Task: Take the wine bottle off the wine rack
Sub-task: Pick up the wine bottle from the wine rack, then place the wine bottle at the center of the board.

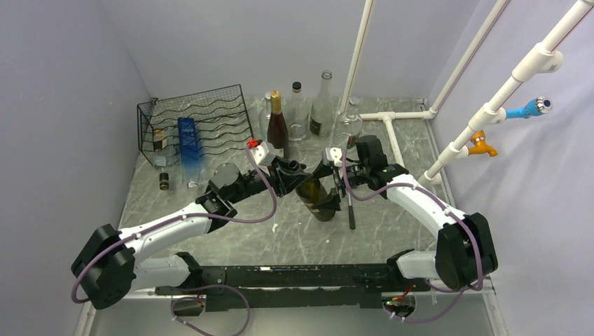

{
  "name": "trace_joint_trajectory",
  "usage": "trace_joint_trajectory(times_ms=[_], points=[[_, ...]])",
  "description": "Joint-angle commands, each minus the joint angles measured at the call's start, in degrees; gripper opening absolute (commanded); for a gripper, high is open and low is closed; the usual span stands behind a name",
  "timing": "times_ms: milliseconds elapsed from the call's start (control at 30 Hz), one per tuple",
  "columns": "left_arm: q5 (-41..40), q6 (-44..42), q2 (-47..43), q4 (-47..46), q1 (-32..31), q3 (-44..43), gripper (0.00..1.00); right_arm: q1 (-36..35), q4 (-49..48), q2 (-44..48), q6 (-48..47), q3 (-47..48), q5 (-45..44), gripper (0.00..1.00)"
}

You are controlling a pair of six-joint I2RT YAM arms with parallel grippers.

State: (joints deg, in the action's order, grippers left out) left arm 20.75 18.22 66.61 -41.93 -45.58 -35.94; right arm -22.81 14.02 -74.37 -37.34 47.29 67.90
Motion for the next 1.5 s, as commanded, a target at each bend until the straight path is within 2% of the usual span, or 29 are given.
trace_joint_trajectory(times_ms=[0,300,500,1100,1467], points=[[-1.57,-2.37,-3.9,-3.2,-0.12,-6.14,0.0,0.4,1.24,1.08,-2.37,2.27,2.64,1.0],[-5.45,-9.25,-4.13,8.36,-0.08,-12.73,0.0,3.02,3.6,2.13,-4.93,2.99,2.86,1.0],[-7.03,-13.74,-1.22,15.01,-0.02,-18.59,0.0,4.71,1.14,2.8,-2.47,2.36,1.54,1.0],[-10.5,-17.08,11.55,18.18,2.94,-32.13,0.0,6.62,-0.81,2.19,-0.23,2.02,-1.54,1.0],[-10.17,-17.22,15.49,19.53,5.06,-35.96,0.0,7.68,-2.03,1.03,2.44,2.37,-4.63,1.0]])
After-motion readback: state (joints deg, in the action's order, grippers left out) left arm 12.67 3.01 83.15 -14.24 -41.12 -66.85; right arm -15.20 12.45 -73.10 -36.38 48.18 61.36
